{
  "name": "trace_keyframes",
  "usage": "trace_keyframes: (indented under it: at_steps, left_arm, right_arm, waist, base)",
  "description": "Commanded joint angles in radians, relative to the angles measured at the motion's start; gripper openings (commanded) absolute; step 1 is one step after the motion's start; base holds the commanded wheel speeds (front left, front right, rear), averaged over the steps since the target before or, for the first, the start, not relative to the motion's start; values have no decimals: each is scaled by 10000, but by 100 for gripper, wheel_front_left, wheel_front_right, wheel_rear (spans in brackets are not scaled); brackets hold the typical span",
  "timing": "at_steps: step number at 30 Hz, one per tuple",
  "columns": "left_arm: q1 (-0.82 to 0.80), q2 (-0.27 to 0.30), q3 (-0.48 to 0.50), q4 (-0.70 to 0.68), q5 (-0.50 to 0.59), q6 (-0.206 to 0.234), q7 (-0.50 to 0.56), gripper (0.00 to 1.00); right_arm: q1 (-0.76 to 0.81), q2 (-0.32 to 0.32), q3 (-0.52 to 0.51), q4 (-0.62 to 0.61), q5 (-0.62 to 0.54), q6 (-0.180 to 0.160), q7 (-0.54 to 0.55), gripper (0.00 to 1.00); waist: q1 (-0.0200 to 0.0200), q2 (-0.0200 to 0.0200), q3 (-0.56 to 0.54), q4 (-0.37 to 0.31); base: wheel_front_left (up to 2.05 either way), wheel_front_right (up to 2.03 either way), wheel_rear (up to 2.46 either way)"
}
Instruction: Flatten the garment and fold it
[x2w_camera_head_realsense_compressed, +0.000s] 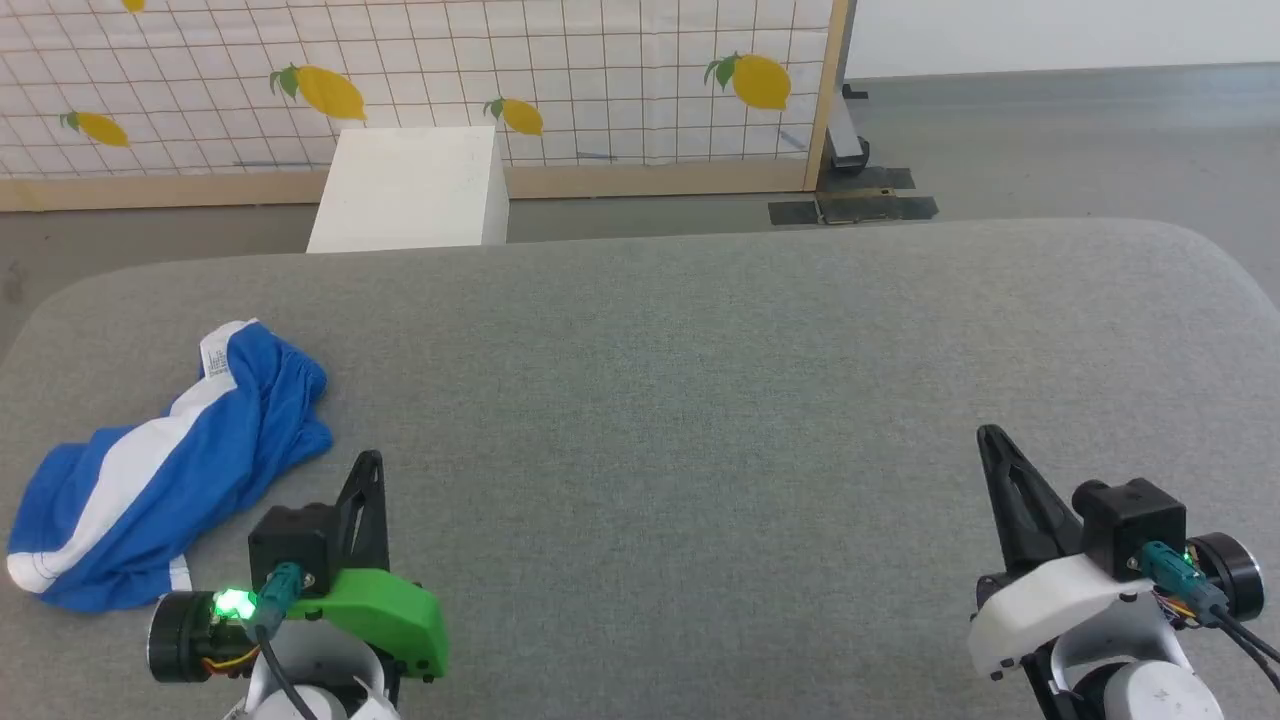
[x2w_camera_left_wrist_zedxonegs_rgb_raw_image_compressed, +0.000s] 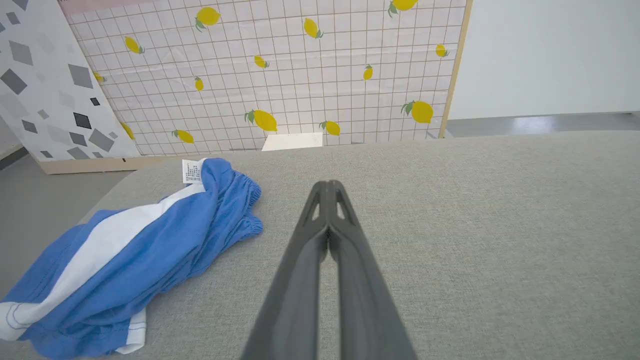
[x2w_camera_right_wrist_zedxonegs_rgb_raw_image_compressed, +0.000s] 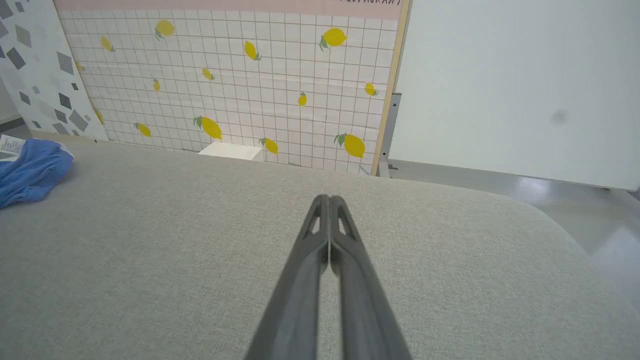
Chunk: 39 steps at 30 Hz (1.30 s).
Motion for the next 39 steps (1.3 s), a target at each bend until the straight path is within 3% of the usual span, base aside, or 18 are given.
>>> trace_keyframes:
  at_steps: [1, 39]
  left_arm:
    - [110, -47, 11, -26, 105, 64, 14, 0]
    - [110, -47, 11, -26, 105, 64, 14, 0]
  right_arm:
    - [134, 7, -1, -47, -64, -15, 1, 0]
    - [134, 7, -1, -47, -64, -15, 1, 0]
  waist:
    - [0, -1, 0, 0]
    - [0, -1, 0, 0]
  base:
    - [0, 0, 0]
    - [0, 0, 0]
